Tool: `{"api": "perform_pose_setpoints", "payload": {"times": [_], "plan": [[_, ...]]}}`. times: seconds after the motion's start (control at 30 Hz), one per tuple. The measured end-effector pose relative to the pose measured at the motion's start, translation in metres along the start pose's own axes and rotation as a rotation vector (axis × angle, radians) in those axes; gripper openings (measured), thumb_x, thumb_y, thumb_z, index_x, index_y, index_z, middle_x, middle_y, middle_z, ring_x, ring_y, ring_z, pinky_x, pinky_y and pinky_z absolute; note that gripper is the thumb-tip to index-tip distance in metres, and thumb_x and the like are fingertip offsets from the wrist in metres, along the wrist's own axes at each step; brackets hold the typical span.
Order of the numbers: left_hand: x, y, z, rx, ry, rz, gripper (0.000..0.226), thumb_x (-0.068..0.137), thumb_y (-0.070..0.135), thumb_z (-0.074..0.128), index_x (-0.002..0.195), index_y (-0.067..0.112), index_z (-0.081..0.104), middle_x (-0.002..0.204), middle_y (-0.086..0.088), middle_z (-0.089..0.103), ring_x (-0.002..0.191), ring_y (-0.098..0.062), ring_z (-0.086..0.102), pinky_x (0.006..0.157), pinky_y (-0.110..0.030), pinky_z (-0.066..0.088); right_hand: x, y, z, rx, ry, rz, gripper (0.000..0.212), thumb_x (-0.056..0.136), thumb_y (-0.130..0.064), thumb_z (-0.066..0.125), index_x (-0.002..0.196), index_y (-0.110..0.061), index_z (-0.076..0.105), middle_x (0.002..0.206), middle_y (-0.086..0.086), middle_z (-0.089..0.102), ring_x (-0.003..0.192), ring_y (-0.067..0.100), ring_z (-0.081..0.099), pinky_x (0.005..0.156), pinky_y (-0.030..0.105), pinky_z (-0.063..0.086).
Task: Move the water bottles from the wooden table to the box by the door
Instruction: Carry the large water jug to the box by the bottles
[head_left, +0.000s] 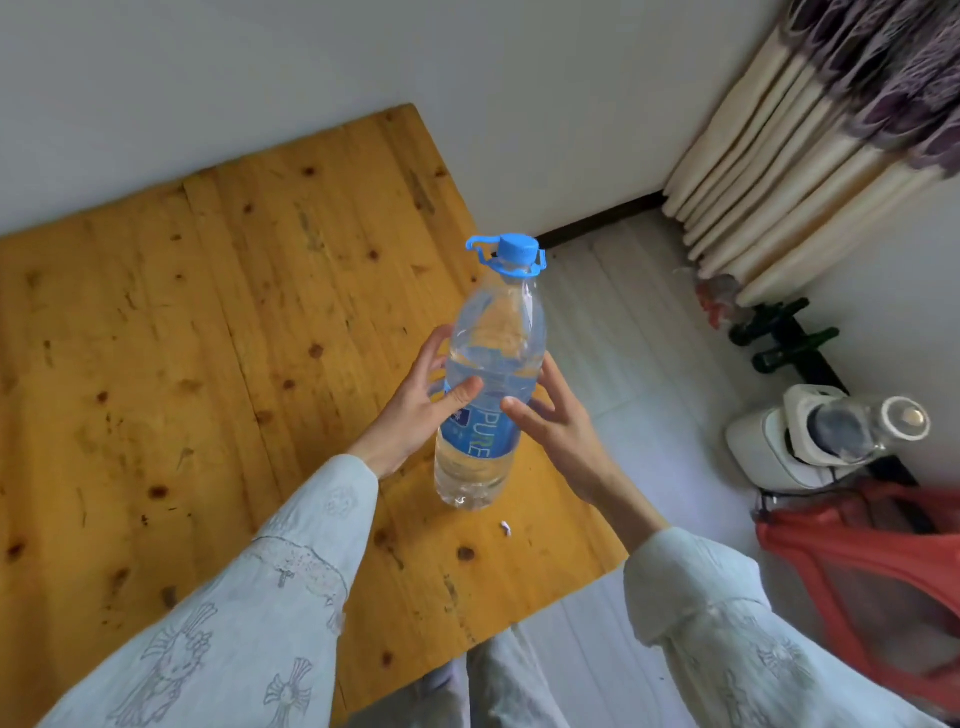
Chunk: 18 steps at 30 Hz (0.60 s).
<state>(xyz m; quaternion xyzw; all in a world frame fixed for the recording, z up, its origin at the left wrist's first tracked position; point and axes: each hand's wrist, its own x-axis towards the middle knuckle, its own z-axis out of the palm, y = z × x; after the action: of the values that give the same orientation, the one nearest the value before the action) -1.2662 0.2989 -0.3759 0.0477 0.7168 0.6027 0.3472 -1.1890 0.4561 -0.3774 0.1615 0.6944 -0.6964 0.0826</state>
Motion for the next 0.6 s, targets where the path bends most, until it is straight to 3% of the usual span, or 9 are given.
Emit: {"api": "perform_pose_setpoints", "payload": {"times": [0.07,0.17,0.27,0.37,0.43,0.53,0.6], "plan": [[0.007,0.001,0.004,0.029,0.045,0.017,0.060,0.061,0.061,0.066,0.107,0.074,0.029,0.119,0.019,0.047,0.118,-0.018,0.051,0.094,-0.036,0.045,0.004,0.000,-0.003,0.042,0.012,0.004,0.052,0.087,-0.023,0.058,0.129,-0.044,0.037,0.135,-0.011,0.050,0.119,0.012,0.054,0.105,0.046,0.040],[0.001,-0.003,0.013,0.023,0.099,0.032,0.067,0.055,0.069,0.068,0.112,0.069,0.033,0.119,0.019,0.050,0.112,-0.012,0.053,0.086,-0.030,0.048,-0.002,0.001,-0.006,0.062,0.020,0.001,0.052,0.086,-0.022,0.059,0.128,-0.045,0.038,0.135,-0.013,0.050,0.121,0.010,0.052,0.105,0.047,0.040],[-0.015,-0.010,0.020,-0.003,0.115,0.044,0.067,0.055,0.063,0.071,0.114,0.067,0.038,0.117,0.021,0.052,0.111,-0.010,0.056,0.084,-0.027,0.048,-0.017,0.003,-0.008,0.053,0.028,0.004,0.053,0.083,-0.026,0.062,0.125,-0.050,0.039,0.129,-0.027,0.051,0.119,0.001,0.051,0.103,0.033,0.042],[-0.032,-0.011,0.029,0.003,0.075,0.059,0.062,0.061,0.053,0.070,0.113,0.068,0.039,0.108,0.029,0.058,0.102,0.004,0.059,0.074,-0.014,0.050,-0.042,0.005,-0.008,0.093,0.058,0.018,0.056,0.083,-0.026,0.062,0.129,-0.047,0.037,0.128,-0.034,0.049,0.117,-0.004,0.050,0.088,0.010,0.044],[-0.045,-0.010,0.037,0.012,0.042,0.069,0.061,0.062,0.052,0.069,0.113,0.068,0.038,0.112,0.026,0.056,0.102,0.007,0.058,0.071,-0.009,0.049,-0.061,0.006,-0.008,0.120,0.098,0.026,0.057,0.083,-0.023,0.063,0.129,-0.045,0.037,0.125,-0.036,0.051,0.115,-0.005,0.052,0.082,0.005,0.043],[-0.063,-0.004,0.047,0.024,-0.045,0.096,0.059,0.061,0.051,0.068,0.109,0.069,0.038,0.117,0.020,0.053,0.106,-0.002,0.057,0.070,-0.012,0.050,-0.094,0.005,-0.006,0.142,0.191,0.030,0.061,0.080,-0.026,0.065,0.132,-0.043,0.037,0.128,-0.029,0.052,0.114,-0.001,0.054,0.083,0.011,0.047],[-0.072,0.003,0.054,0.057,-0.140,0.124,0.058,0.060,0.049,0.067,0.108,0.067,0.038,0.115,0.018,0.053,0.105,-0.002,0.056,0.068,-0.011,0.051,-0.120,0.006,-0.004,0.166,0.274,0.022,0.062,0.081,-0.025,0.064,0.134,-0.039,0.036,0.133,-0.015,0.052,0.118,0.009,0.054,0.093,0.026,0.049]]}}
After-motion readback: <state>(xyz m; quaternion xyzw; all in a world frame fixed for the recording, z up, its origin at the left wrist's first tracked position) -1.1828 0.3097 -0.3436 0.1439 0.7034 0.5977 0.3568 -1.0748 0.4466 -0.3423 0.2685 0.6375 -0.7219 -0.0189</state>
